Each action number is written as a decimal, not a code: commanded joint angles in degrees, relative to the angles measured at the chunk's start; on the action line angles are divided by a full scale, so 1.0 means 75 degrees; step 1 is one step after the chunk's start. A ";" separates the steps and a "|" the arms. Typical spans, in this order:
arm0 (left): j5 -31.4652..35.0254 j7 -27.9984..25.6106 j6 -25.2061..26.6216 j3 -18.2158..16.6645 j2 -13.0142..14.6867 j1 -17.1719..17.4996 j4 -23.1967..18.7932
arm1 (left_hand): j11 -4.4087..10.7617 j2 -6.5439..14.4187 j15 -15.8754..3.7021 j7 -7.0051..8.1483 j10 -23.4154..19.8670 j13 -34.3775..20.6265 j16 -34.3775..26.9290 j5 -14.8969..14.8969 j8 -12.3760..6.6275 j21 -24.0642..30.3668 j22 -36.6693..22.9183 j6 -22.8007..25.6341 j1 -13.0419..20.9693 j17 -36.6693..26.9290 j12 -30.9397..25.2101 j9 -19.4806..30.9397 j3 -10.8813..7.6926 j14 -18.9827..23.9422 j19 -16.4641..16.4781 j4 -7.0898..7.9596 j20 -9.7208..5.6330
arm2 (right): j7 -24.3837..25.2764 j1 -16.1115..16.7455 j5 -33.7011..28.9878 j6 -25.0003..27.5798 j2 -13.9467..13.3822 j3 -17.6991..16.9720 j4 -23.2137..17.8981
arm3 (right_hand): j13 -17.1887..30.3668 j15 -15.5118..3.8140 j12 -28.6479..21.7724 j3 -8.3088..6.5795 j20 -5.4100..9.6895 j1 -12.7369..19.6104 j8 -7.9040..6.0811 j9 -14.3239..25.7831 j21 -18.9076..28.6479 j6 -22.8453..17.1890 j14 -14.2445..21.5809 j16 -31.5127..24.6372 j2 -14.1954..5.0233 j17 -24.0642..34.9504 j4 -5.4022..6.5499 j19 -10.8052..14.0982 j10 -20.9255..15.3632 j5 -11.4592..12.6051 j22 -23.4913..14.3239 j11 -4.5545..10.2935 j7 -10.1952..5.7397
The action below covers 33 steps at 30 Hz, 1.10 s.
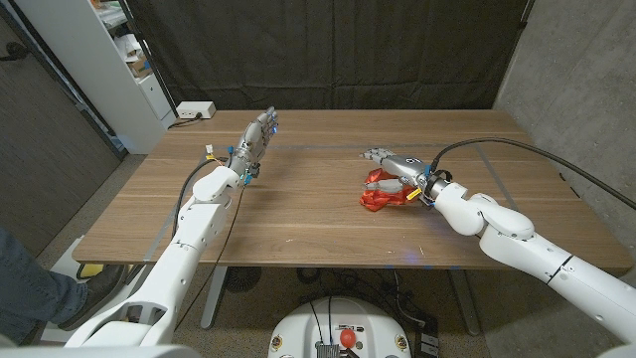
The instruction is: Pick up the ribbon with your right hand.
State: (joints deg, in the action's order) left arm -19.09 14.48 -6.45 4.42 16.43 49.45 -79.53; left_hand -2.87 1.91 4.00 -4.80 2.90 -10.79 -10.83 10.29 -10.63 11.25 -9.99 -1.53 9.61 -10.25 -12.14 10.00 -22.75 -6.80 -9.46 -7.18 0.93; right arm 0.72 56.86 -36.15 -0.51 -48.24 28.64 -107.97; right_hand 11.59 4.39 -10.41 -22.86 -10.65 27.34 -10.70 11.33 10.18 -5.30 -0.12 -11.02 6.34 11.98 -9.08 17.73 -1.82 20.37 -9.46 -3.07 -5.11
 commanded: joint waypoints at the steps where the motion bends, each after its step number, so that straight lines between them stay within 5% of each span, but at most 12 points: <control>1: -0.0012 0.0008 -0.0021 -0.0033 -0.0039 -0.0018 0.0057 | 0.0008 0.0090 -0.0038 0.0010 -0.0004 -0.0025 0.0009 -0.0018 -0.0016 -0.0021 -0.0039 0.0036 0.0021 -0.0021 0.0015 0.0025 -0.0031 -0.0045 -0.0017 -0.0041 0.0042 | 0.0020 -0.0095 -0.0026 0.0001 0.0098 0.0187 0.0166 | 0.0013 0.0038 -0.0042 -0.0007 -0.0019 0.0056 -0.0011 0.0032 -0.0012 0.0069 -0.0069 0.0012 0.0018 0.0022 0.0028 -0.0023 0.0060 0.0061 -0.0040 -0.0040 -0.0025; 33: 0.0016 0.0051 0.0061 -0.0039 0.0007 0.0045 -0.0016 | -0.0010 0.0128 -0.0024 0.0019 0.0026 -0.0026 0.0013 -0.0020 -0.0008 -0.0036 -0.0041 0.0020 0.0029 -0.0021 0.0027 0.0026 -0.0049 -0.0054 -0.0092 -0.0049 0.0100 | 0.0275 -0.0103 -0.0327 0.0055 0.0144 0.0448 0.0399 | 0.0012 -0.0028 -0.0119 0.0005 -0.0081 0.0113 -0.0091 0.0034 0.0031 -0.0048 -0.0014 -0.0061 0.0058 0.0022 0.0046 -0.0061 -0.0023 0.0144 -0.0042 -0.0003 -0.0054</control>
State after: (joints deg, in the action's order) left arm -18.96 14.83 -6.54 4.19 16.31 49.39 -79.00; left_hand -2.87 2.21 4.00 -4.80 2.90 -10.79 -10.83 10.29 -10.63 11.25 -9.98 -1.53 9.91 -10.25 -12.14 10.00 -22.99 -6.81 -9.66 -7.42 1.55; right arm 2.22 56.25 -37.60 -0.25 -47.18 31.35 -105.60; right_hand 11.58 4.48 -10.86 -22.86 -11.26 27.55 -11.09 11.33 10.18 -5.53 -0.20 -11.26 6.55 11.99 -9.08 17.13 -1.83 21.21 -9.46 -3.07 -5.32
